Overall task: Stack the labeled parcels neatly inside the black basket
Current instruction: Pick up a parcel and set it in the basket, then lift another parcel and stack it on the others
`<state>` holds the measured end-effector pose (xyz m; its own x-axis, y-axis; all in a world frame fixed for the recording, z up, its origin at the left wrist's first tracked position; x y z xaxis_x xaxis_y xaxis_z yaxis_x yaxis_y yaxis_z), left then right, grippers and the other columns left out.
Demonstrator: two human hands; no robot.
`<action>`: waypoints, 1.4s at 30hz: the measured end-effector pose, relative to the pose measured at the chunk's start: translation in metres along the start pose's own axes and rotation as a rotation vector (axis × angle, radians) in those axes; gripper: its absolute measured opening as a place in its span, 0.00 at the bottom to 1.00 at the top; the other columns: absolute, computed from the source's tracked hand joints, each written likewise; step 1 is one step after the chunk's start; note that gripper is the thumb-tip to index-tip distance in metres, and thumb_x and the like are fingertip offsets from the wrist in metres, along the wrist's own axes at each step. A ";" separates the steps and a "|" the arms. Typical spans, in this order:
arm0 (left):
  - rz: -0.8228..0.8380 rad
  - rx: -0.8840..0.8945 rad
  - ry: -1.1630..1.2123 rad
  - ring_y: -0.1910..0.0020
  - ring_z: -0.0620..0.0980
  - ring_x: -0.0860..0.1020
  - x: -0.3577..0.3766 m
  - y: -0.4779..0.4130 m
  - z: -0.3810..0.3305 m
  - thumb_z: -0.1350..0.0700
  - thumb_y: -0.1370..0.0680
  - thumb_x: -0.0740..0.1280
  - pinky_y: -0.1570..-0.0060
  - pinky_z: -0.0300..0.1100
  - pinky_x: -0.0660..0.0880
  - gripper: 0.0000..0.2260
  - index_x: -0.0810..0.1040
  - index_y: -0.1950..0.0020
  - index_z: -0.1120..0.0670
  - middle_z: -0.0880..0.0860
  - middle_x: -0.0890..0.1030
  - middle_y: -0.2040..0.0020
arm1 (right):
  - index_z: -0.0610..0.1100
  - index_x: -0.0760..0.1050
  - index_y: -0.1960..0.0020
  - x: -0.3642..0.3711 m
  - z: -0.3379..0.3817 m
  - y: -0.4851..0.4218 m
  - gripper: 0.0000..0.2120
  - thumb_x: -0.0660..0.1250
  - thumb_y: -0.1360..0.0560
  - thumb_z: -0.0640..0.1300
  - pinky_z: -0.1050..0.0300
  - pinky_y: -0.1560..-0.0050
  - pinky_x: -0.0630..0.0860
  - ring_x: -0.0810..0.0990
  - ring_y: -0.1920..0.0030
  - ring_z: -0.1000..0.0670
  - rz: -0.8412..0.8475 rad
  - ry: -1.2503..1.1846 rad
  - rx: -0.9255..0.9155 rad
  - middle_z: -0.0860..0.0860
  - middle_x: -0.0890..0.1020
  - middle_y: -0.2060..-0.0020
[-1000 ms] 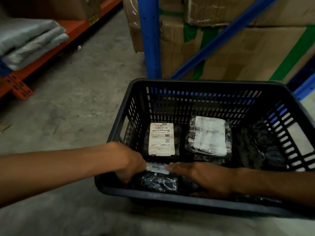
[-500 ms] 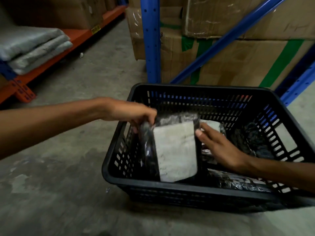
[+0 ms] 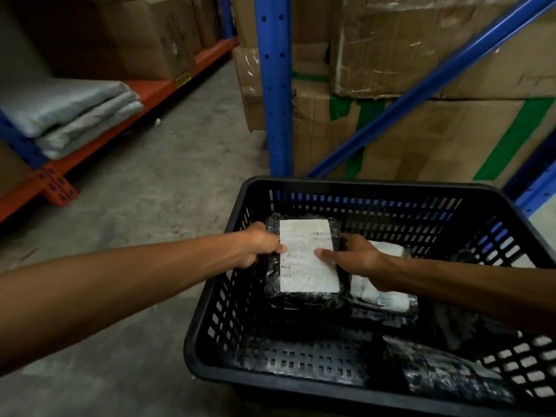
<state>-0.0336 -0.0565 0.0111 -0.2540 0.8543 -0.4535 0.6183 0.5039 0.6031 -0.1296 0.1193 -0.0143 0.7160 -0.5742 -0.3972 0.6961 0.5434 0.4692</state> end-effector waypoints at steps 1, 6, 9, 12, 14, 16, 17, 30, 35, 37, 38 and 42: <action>-0.020 -0.002 -0.034 0.33 0.59 0.77 -0.001 -0.007 0.001 0.65 0.24 0.71 0.34 0.52 0.76 0.23 0.72 0.30 0.62 0.59 0.78 0.32 | 0.45 0.80 0.41 0.003 0.002 -0.007 0.19 0.74 0.27 0.54 0.52 0.51 0.83 0.84 0.51 0.47 -0.029 0.124 -0.028 0.47 0.84 0.46; -0.090 0.019 -0.302 0.35 0.59 0.78 0.015 -0.029 0.004 0.67 0.24 0.67 0.37 0.49 0.78 0.22 0.74 0.30 0.63 0.61 0.78 0.33 | 0.45 0.72 0.32 0.027 -0.002 -0.037 0.39 0.61 0.31 0.72 0.42 0.30 0.60 0.59 0.27 0.35 -0.103 1.123 -0.097 0.39 0.69 0.29; -0.202 0.011 -0.439 0.32 0.60 0.76 0.023 -0.031 0.000 0.64 0.21 0.63 0.34 0.49 0.75 0.21 0.72 0.28 0.65 0.63 0.77 0.31 | 0.44 0.70 0.30 0.030 -0.011 -0.044 0.42 0.57 0.31 0.74 0.40 0.31 0.58 0.57 0.28 0.35 -0.116 1.166 -0.116 0.39 0.67 0.28; -0.285 0.053 -0.513 0.27 0.64 0.70 0.035 -0.026 0.001 0.63 0.22 0.65 0.29 0.53 0.69 0.31 0.59 0.21 0.64 0.66 0.67 0.25 | 0.45 0.70 0.32 0.020 -0.019 -0.037 0.43 0.56 0.33 0.76 0.41 0.33 0.61 0.61 0.31 0.37 -0.156 1.157 -0.181 0.40 0.70 0.31; -0.275 0.098 -0.599 0.23 0.66 0.62 0.047 -0.019 0.008 0.62 0.23 0.66 0.26 0.55 0.65 0.39 0.48 0.17 0.60 0.67 0.55 0.20 | 0.43 0.64 0.27 0.014 -0.028 -0.027 0.44 0.57 0.31 0.74 0.40 0.34 0.62 0.62 0.32 0.37 -0.169 1.132 -0.264 0.39 0.69 0.32; -0.174 0.088 -0.800 0.18 0.62 0.46 0.057 -0.012 0.013 0.58 0.21 0.64 0.21 0.55 0.56 0.40 0.42 0.17 0.59 0.62 0.41 0.17 | 0.42 0.57 0.22 0.005 -0.038 -0.014 0.45 0.57 0.29 0.71 0.40 0.32 0.62 0.61 0.30 0.37 -0.153 1.111 -0.360 0.40 0.67 0.29; -0.136 0.102 -0.892 0.18 0.61 0.40 0.060 -0.011 0.015 0.55 0.20 0.63 0.20 0.55 0.51 0.39 0.41 0.17 0.61 0.61 0.38 0.17 | 0.43 0.55 0.21 -0.003 -0.043 -0.008 0.45 0.56 0.28 0.70 0.41 0.32 0.62 0.61 0.29 0.38 -0.145 1.095 -0.408 0.40 0.65 0.28; -0.008 0.742 -1.382 0.19 0.62 0.35 0.170 -0.017 0.012 0.48 0.21 0.67 0.19 0.54 0.41 0.48 0.34 0.20 0.65 0.64 0.35 0.19 | 0.35 0.31 0.23 -0.073 -0.124 0.028 0.42 0.56 0.20 0.51 0.45 0.24 0.59 0.35 0.22 0.34 0.021 1.339 -0.368 0.35 0.35 0.22; -0.016 0.810 -1.346 0.19 0.60 0.36 0.167 -0.022 0.016 0.48 0.19 0.63 0.19 0.53 0.42 0.44 0.35 0.19 0.63 0.62 0.36 0.18 | 0.33 0.31 0.23 -0.072 -0.124 0.026 0.43 0.60 0.21 0.45 0.43 0.29 0.69 0.37 0.23 0.31 0.053 1.327 -0.332 0.33 0.34 0.23; 0.046 0.870 -1.271 0.17 0.56 0.41 0.150 -0.018 0.003 0.41 0.20 0.60 0.19 0.51 0.45 0.43 0.40 0.17 0.59 0.58 0.42 0.16 | 0.35 0.36 0.21 -0.089 -0.113 0.030 0.45 0.64 0.23 0.46 0.44 0.26 0.65 0.44 0.21 0.34 0.114 1.257 -0.357 0.35 0.40 0.21; 0.055 0.905 -1.229 0.17 0.54 0.45 0.138 -0.014 -0.006 0.38 0.21 0.59 0.19 0.50 0.47 0.41 0.45 0.17 0.57 0.57 0.48 0.16 | 0.37 0.43 0.20 -0.101 -0.103 0.034 0.42 0.65 0.23 0.45 0.45 0.26 0.66 0.55 0.22 0.37 0.111 1.171 -0.420 0.37 0.48 0.20; 0.092 0.956 -0.954 0.24 0.52 0.68 0.083 0.014 -0.055 0.32 0.24 0.61 0.24 0.49 0.63 0.33 0.69 0.24 0.50 0.55 0.72 0.25 | 0.46 0.68 0.28 -0.144 -0.059 0.060 0.25 0.67 0.23 0.51 0.54 0.38 0.77 0.79 0.40 0.52 -0.015 0.766 -0.680 0.48 0.79 0.37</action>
<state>-0.0868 0.0281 0.0175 0.1851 0.2628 -0.9469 0.9752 -0.1679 0.1440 -0.1881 0.2706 0.0245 0.3826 -0.1684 -0.9084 0.4176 0.9086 0.0074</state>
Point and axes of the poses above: each hand's wrist, its own y-axis away from the middle knuckle, its own x-axis out of the palm, z = x × y, the point moved 1 cm from there along -y, towards the middle knuckle
